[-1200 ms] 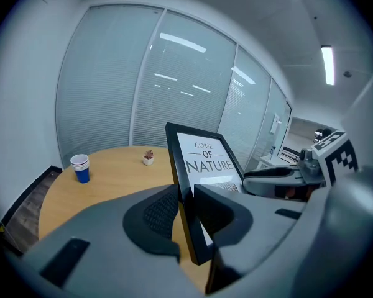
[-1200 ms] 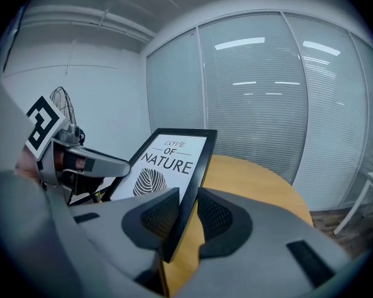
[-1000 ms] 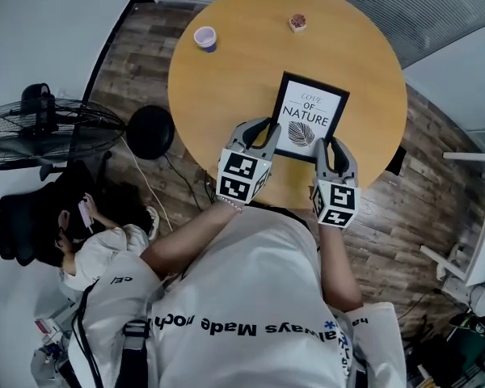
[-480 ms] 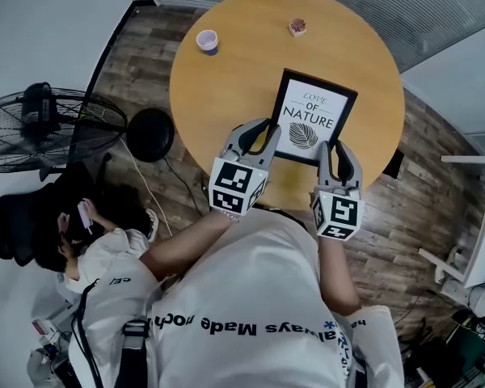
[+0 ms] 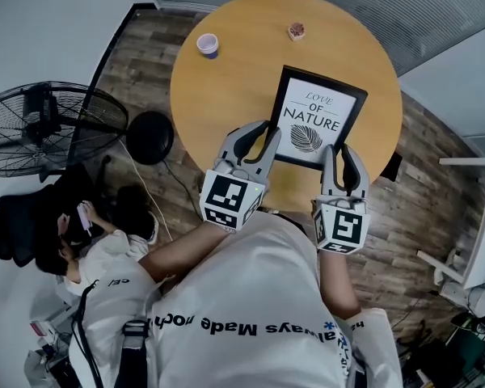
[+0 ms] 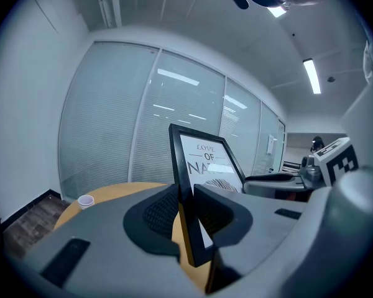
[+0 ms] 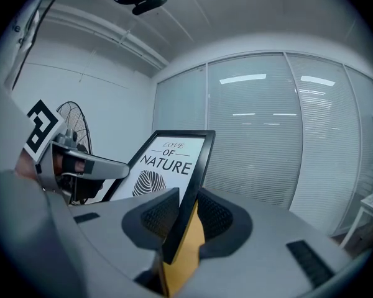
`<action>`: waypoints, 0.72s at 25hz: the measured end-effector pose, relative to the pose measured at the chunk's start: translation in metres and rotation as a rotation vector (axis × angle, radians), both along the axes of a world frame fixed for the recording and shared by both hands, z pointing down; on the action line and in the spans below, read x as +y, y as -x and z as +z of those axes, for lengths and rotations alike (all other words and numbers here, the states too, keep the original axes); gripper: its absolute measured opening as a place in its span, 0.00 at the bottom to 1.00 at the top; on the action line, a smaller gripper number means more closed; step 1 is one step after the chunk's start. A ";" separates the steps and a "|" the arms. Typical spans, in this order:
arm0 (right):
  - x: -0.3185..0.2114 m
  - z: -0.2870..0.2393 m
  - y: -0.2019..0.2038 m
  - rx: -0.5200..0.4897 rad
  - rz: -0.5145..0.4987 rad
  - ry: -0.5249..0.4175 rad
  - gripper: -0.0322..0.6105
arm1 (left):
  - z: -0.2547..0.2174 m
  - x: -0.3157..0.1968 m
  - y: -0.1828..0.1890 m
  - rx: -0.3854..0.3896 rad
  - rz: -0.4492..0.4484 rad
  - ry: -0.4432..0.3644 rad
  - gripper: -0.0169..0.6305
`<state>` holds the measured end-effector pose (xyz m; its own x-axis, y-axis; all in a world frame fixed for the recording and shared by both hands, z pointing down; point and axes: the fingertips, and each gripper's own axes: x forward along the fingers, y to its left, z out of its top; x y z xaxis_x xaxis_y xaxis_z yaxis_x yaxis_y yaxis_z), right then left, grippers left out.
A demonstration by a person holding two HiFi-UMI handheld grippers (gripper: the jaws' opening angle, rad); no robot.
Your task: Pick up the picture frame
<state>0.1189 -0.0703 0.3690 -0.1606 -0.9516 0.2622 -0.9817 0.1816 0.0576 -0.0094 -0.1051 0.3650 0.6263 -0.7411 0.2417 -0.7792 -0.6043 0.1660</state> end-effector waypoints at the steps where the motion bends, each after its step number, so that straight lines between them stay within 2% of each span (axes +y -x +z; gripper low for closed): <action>1: 0.001 -0.004 0.001 0.001 0.000 -0.007 0.21 | -0.004 0.001 0.001 0.001 -0.001 -0.010 0.17; 18: 0.012 -0.071 0.008 0.032 -0.027 -0.117 0.21 | -0.064 0.017 0.008 0.047 -0.017 -0.109 0.17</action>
<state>0.1104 -0.0578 0.2977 -0.1797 -0.9714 0.1551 -0.9739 0.1979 0.1114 -0.0174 -0.0881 0.3014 0.6226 -0.7718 0.1293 -0.7821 -0.6080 0.1365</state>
